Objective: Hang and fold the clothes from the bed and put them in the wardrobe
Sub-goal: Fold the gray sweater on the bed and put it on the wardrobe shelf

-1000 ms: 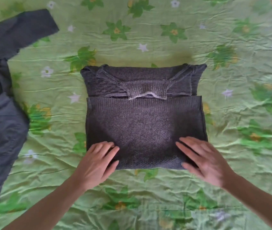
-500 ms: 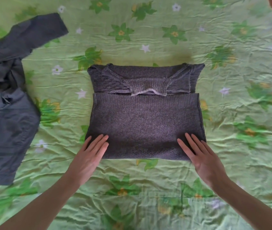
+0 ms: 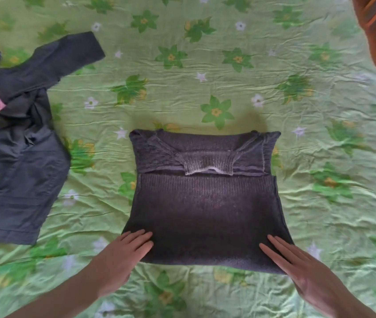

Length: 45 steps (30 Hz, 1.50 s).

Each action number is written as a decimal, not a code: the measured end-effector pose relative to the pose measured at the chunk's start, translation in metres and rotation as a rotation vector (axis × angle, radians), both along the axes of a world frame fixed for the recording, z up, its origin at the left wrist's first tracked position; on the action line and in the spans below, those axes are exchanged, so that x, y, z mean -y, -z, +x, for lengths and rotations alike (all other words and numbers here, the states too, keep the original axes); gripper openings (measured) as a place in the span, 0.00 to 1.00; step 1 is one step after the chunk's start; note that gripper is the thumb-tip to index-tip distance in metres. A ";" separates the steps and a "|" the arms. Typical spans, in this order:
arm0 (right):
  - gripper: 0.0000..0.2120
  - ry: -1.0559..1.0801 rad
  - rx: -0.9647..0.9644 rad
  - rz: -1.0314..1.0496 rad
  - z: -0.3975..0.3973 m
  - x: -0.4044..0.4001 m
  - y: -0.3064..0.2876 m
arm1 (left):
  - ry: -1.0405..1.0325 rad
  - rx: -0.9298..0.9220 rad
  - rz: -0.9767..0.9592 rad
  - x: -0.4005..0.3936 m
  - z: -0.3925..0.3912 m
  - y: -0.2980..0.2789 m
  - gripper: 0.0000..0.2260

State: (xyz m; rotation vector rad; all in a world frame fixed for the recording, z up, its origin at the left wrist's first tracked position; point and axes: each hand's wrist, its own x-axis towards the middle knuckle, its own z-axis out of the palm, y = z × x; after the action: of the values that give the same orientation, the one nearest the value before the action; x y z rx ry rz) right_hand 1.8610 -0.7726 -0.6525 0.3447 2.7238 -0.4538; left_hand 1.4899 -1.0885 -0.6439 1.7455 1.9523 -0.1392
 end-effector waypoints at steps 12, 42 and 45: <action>0.13 0.995 -0.334 -0.445 -0.055 -0.057 -0.007 | -1.204 0.694 0.527 -0.052 -0.052 0.012 0.07; 0.23 0.485 -0.578 0.242 -0.228 -0.148 0.062 | -0.998 -0.179 0.794 -0.223 -0.113 0.078 0.13; 0.27 0.177 -0.461 0.152 -0.239 -0.123 0.067 | -0.584 -0.096 0.727 -0.236 -0.075 0.082 0.19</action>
State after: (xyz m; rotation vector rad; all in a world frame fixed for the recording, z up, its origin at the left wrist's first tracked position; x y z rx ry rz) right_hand 1.6223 -0.6496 -0.7196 0.5897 3.2019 -0.4149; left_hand 1.4149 -0.8528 -0.7256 1.4562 2.7056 0.7894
